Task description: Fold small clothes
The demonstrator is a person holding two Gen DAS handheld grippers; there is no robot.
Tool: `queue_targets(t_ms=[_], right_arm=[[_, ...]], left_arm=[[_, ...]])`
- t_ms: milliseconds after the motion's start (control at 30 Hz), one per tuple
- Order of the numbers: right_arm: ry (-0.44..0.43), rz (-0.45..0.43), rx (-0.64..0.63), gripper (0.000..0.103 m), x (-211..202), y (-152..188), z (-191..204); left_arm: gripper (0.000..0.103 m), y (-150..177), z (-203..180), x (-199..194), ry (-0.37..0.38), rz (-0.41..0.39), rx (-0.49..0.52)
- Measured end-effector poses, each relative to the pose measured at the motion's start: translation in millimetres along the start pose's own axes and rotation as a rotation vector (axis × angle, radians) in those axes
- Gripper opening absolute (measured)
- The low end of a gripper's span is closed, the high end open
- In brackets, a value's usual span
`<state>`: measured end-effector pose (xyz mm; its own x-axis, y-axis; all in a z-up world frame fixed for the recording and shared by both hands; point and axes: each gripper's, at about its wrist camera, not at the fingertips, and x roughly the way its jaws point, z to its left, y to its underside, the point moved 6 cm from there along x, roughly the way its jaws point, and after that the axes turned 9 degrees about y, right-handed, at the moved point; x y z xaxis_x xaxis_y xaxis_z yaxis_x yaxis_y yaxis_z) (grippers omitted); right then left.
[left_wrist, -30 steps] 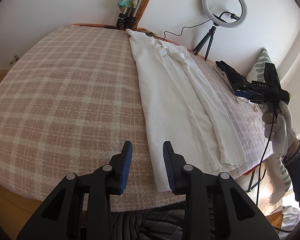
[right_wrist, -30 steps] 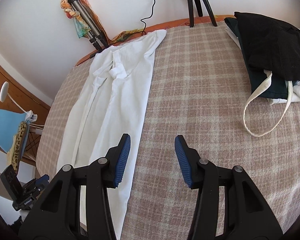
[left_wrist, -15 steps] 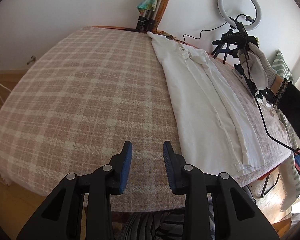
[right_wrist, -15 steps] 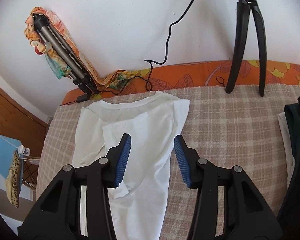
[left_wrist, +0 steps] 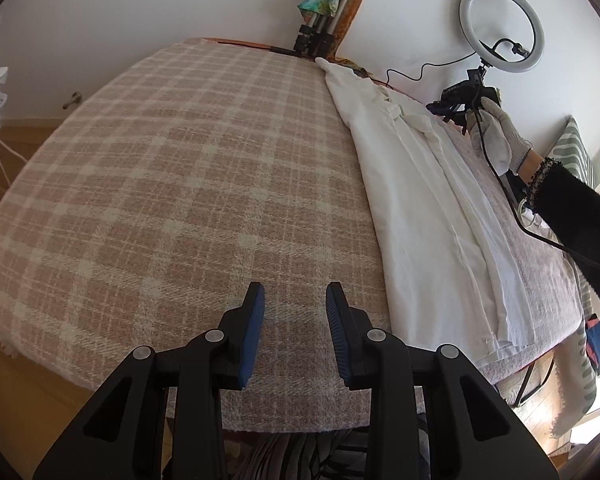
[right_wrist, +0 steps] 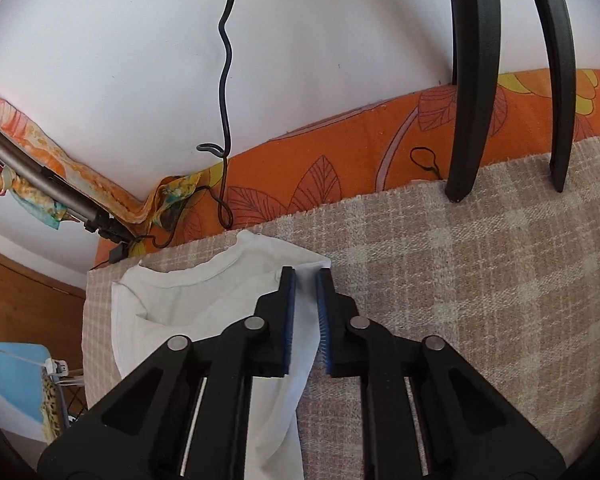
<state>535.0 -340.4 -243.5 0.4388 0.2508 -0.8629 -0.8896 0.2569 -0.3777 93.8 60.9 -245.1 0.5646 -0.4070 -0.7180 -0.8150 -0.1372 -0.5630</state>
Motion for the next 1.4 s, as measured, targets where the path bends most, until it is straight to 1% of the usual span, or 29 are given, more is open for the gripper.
queue_targets(t_ms=[33, 133, 233, 267, 300, 367, 400, 467, 567, 633, 667, 700, 733, 767, 900, 933, 967, 1000, 1067, 1100, 1133, 1167, 1200, 1233, 1267, 1300, 1400], right_arm=[[0.022, -0.01, -0.031, 0.004, -1.0, -2.4, 4.2], [0.116, -0.066, -0.136, 0.002, -9.8, -16.6, 23.0], [0.181, -0.079, -0.182, 0.002, -15.2, -28.3, 31.0], [0.189, -0.082, -0.191, 0.002, -17.5, -28.6, 31.5], [0.164, -0.077, -0.168, 0.002, -20.5, -28.0, 28.4], [0.079, -0.029, -0.077, 0.02, -21.0, -22.4, 14.3], [0.066, -0.021, -0.041, 0.032, -19.8, -19.2, 5.1], [0.075, -0.019, -0.023, 0.033, -16.7, -12.1, -6.5], [0.003, 0.023, -0.003, 0.033, -5.2, 1.4, -10.5], [-0.046, 0.017, 0.011, 0.033, -4.8, 3.4, -8.1], [-0.094, 0.025, 0.029, 0.032, -4.3, 3.1, -5.5], [-0.144, 0.036, 0.044, 0.025, -3.8, 2.7, -2.2], [-0.147, 0.035, 0.038, 0.01, -3.9, 1.8, 0.8], [-0.118, 0.025, 0.011, 0.007, -4.8, 0.8, 4.5], [0.042, -0.019, -0.2, 0.005, -9.5, -0.6, 32.4], [0.1, -0.035, -0.243, 0.005, -9.6, -2.4, 37.9], [0.2, -0.059, -0.302, 0.005, -9.9, -4.6, 42.1], [0.273, -0.088, -0.366, 0.005, -8.4, -5.4, 48.7], [0.354, -0.071, -0.464, 0.005, 2.3, -1.0, 57.8], [0.383, -0.059, -0.484, 0.005, 7.3, 0.8, 59.6], [0.389, -0.05, -0.479, 0.011, 8.4, 2.4, 59.0], [0.364, -0.055, -0.458, 0.016, 5.0, 3.4, 58.1], [0.326, -0.072, -0.43, 0.029, -2.5, 3.6, 56.6], [0.307, -0.091, -0.404, 0.042, -10.9, 3.7, 54.3], [0.294, -0.114, -0.376, 0.044, -21.7, 4.3, 50.7], [0.27, -0.126, -0.353, 0.044, -33.1, 6.1, 47.1], [0.174, -0.134, -0.297, 0.044, -71.1, 20.0, 34.6]], left_arm=[[0.03, 0.4, 0.2, 0.0, 0.0, 0.0, -0.002], [0.03, 0.6, -0.6, -0.9, -0.002, 0.0, -0.007], [0.03, 1.7, -1.1, -0.9, -0.003, 0.007, -0.003], [0.03, 2.6, -1.3, -1.8, -0.006, 0.009, -0.002], [0.03, 2.9, -1.3, -3.3, -0.005, 0.007, -0.003], [0.03, 1.9, -0.1, -5.4, -0.004, 0.0, -0.005], [0.03, 1.1, 0.6, -5.4, -0.003, -0.001, -0.008], [0.03, -0.5, 1.4, -4.0, 0.004, -0.002, -0.013], [0.03, -0.9, -0.6, -0.4, 0.014, 0.006, -0.012], [0.03, 0.1, -3.1, 0.7, 0.015, 0.01, -0.002], [0.03, 0.8, -3.8, 1.2, 0.015, 0.013, -0.002], [0.03, 1.4, -4.2, 1.5, 0.014, 0.016, -0.003], [0.03, 1.9, -4.3, 1.4, 0.012, 0.016, -0.004], [0.03, 2.2, -4.1, 1.1, 0.01, 0.016, -0.004], [0.03, 2.5, -2.2, 0.7, 0.003, 0.012, -0.011], [0.03, 2.6, -2.0, 1.1, 0.003, 0.012, -0.013], [0.03, 2.2, -2.5, 1.6, 0.002, 0.012, -0.012], [0.03, 2.0, -3.2, 2.0, 0.0, 0.013, -0.008], [0.03, 1.5, -5.0, 3.1, 0.002, 0.019, -0.003], [0.03, 1.2, -5.9, 3.5, 0.0, 0.021, -0.002], [0.03, 1.3, -8.0, 3.4, 0.002, 0.023, 0.001], [0.03, 1.2, -9.8, 3.1, 0.007, 0.024, 0.005], [0.03, 1.1, -11.5, 2.7, 0.008, 0.023, 0.011], [0.03, 1.6, -13.2, 2.2, 0.008, 0.022, 0.02], [0.03, 1.8, -14.6, 2.2, 0.01, 0.023, 0.026], [0.03, 1.3, -15.9, 2.7, 0.016, 0.024, 0.028], [0.03, -1.9, -20.9, 5.5, 0.046, 0.033, 0.024]])
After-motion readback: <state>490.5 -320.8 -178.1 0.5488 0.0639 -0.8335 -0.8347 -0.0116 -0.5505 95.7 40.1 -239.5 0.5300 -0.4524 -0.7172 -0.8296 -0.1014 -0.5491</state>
